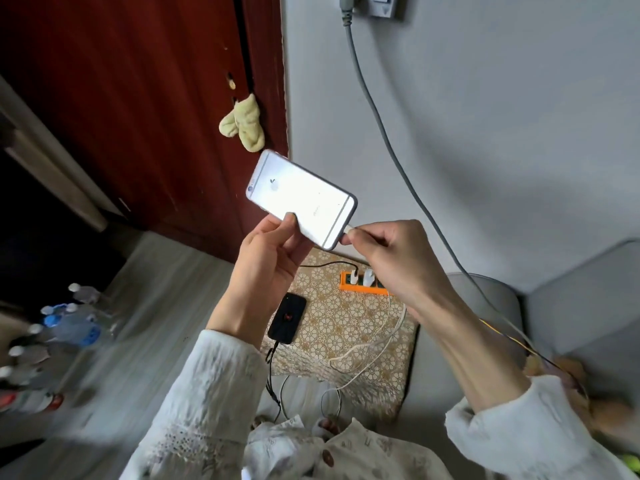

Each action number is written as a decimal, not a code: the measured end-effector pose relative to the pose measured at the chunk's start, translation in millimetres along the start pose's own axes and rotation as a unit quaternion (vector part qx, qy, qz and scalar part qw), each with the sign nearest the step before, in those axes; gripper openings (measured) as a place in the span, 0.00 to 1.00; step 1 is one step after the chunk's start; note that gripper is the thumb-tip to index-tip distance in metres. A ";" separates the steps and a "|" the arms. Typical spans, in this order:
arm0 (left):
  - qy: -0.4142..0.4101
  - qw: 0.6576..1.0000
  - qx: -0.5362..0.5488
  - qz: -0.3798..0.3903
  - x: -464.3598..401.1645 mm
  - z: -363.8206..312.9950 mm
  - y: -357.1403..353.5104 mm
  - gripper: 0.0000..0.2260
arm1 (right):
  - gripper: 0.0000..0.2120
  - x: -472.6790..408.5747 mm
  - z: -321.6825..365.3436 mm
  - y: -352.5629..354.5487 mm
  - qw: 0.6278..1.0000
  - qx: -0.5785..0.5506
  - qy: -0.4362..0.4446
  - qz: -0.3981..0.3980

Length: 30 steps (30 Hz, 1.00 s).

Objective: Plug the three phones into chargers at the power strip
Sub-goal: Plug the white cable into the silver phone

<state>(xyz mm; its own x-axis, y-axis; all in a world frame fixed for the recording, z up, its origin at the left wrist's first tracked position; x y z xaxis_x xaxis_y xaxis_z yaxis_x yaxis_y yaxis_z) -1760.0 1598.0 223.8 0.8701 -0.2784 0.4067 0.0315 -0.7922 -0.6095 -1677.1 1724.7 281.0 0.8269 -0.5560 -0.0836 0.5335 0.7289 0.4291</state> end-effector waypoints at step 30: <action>0.053 0.641 -0.765 0.024 -175.6 260.9 269.2 0.22 | 0.09 18.1 -422.2 -210.6 0.847 -0.012 -0.530 0.025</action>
<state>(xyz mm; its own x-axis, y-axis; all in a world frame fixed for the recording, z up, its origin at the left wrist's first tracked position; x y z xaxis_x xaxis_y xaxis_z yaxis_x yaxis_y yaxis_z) -1776.0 1575.3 -189.2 0.8111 -0.2925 0.5065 -0.5842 -0.3644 0.7252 -1699.6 1729.7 -190.6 0.2310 -0.5611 0.7948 0.5167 0.7630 0.3885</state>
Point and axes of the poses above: each hand's wrist, its own x-axis away from the middle knuckle, its own y-axis out of the back of the hand, z = x × y, the point moved 7 cm from there along -x, towards the middle knuckle, and after that the axes turned 13 degrees about -z, right-handed, at the moved point
